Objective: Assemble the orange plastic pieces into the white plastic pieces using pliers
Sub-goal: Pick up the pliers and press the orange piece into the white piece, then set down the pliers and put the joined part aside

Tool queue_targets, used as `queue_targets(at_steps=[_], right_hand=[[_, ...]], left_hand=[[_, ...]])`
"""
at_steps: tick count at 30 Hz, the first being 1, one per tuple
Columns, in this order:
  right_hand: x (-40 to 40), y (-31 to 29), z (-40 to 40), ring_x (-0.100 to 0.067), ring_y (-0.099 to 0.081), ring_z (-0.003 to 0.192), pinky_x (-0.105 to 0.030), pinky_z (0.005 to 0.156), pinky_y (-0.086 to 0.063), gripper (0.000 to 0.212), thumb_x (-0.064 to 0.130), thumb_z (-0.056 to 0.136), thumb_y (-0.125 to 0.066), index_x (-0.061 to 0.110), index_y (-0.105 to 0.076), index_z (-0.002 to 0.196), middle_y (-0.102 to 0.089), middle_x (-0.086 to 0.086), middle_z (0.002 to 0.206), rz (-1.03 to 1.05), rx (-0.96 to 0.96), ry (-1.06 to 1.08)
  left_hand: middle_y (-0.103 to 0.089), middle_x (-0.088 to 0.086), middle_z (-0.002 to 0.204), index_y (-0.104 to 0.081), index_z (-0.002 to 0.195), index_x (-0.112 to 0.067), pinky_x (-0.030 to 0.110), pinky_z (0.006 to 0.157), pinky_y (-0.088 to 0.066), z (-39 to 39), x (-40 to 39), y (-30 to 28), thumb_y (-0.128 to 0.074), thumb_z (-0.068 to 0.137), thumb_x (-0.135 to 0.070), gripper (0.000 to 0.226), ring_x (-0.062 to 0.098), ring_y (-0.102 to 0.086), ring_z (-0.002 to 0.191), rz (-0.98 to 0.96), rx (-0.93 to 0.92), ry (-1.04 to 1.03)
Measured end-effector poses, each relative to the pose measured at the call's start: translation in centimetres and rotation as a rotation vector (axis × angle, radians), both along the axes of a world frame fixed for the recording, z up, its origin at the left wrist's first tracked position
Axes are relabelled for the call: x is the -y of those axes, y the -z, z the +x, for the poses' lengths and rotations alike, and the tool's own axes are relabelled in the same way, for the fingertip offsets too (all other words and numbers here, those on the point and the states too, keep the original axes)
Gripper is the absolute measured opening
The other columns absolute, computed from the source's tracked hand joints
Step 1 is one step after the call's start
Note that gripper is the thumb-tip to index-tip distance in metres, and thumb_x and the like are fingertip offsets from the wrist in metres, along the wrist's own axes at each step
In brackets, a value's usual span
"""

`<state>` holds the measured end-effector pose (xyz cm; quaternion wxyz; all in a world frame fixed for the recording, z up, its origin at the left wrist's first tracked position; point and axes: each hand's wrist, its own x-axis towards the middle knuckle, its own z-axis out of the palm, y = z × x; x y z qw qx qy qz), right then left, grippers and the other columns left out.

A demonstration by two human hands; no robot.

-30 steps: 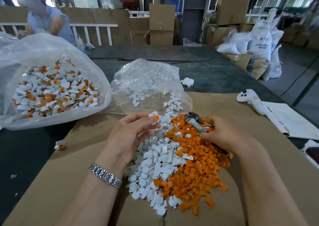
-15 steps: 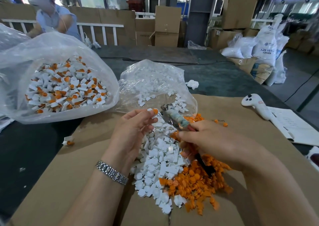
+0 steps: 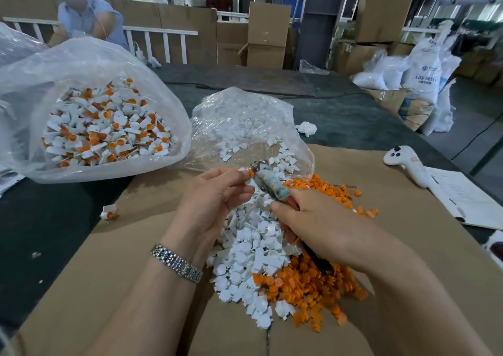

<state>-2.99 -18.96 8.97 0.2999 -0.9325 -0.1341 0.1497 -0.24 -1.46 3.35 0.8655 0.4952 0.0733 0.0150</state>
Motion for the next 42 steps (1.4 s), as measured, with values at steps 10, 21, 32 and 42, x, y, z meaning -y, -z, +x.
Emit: queue_targets(at_steps=[10, 21, 32, 42], right_hand=[[1.4, 0.1, -0.4, -0.009, -0.068, 0.078, -0.036, 0.072, -0.054, 0.044, 0.050, 0.103, -0.040, 0.011, -0.061, 0.097, -0.073, -0.007, 0.094, -0.029, -0.036, -0.043], [0.4, 1.3, -0.4, -0.012, -0.049, 0.055, -0.025, 0.050, -0.041, 0.040, 0.050, 0.103, -0.040, 0.020, -0.053, 0.081, -0.060, -0.003, 0.072, -0.051, 0.054, -0.001], [0.7, 1.9, -0.4, -0.013, -0.062, 0.054, -0.026, 0.051, -0.049, 0.047, 0.050, 0.104, -0.040, 0.015, -0.062, 0.081, -0.069, -0.003, 0.067, 0.030, 0.040, 0.028], [5.6, 1.8, 3.5, -0.015, -0.062, 0.084, -0.034, 0.069, -0.050, 0.036, 0.064, 0.093, -0.046, 0.030, -0.053, 0.102, -0.063, 0.003, 0.094, -0.116, 0.203, 0.246]], left_hand=[[-0.074, 0.011, 0.075, -0.067, 0.107, 0.010, 0.018, 0.048, -0.055, 0.2, -0.2, 0.1, -0.077, 0.082, -0.001, 0.028, 0.016, -0.072, 0.059, 0.025, -0.071, 0.038], [-0.074, 0.013, 0.073, -0.068, 0.093, 0.005, 0.017, 0.050, -0.056, 0.1, -0.4, 0.1, -0.074, 0.085, 0.003, 0.010, 0.016, -0.073, 0.060, 0.035, -0.075, 0.044], [-0.075, 0.021, 0.077, -0.069, 0.095, 0.006, 0.020, 0.055, -0.060, -0.3, -0.1, -0.3, -0.071, 0.090, 0.000, 0.008, 0.024, -0.077, 0.069, 0.021, -0.039, 0.033], [-0.077, 0.013, 0.081, -0.079, 0.094, -0.004, 0.024, 0.063, -0.061, -0.7, -0.5, -0.1, -0.076, 0.091, -0.010, 0.008, 0.028, -0.078, 0.076, 0.328, 0.011, -0.095]])
